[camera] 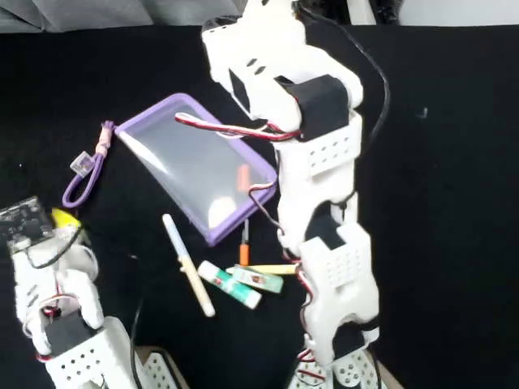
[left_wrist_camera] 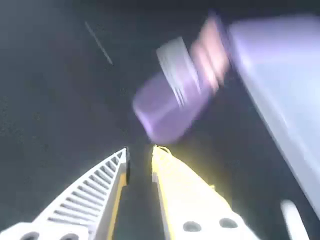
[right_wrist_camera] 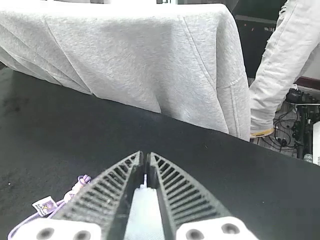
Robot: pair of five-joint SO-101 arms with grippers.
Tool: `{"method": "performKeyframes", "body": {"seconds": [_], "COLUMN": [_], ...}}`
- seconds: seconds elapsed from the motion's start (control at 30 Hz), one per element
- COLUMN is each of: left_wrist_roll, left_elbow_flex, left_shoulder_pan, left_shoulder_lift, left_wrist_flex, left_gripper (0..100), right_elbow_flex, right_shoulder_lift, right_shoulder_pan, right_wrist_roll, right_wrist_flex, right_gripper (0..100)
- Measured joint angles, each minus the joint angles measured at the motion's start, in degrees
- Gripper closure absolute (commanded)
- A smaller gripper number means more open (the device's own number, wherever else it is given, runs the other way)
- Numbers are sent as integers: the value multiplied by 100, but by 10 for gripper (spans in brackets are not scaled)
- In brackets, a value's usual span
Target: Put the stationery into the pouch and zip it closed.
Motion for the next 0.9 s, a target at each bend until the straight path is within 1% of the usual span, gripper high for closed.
{"method": "performKeyframes", "body": {"seconds": [0.03, 0.07, 0.13, 0.2, 0.33, 0.43, 0.7, 0.9], "left_wrist_roll": [-26, -105, -554, -747, -756, -677, -642, -642], "left_elbow_flex": [-26, -18, 299, 501, 466, 167, -571, -703], "left_shoulder_pan": [-70, -97, -70, -62, -62, -62, -62, -62], "left_shoulder_lift": [-18, -35, -44, 18, 18, 18, 18, -9], "left_wrist_flex": [-202, -229, 202, 571, 730, 738, 1486, 1530], "left_gripper": [823, 823, 823, 820, 819, 819, 818, 818], "right_elbow_flex": [0, 0, 0, 0, 0, 0, 0, 0], "right_shoulder_lift": [0, 0, 0, 0, 0, 0, 0, 0], "right_shoulder_pan": [0, 0, 0, 0, 0, 0, 0, 0], "right_wrist_roll": [9, 18, 18, 18, 18, 18, 18, 18], "right_wrist_flex": [0, 0, 0, 0, 0, 0, 0, 0], "right_gripper": [982, 982, 982, 982, 982, 982, 982, 982]}}
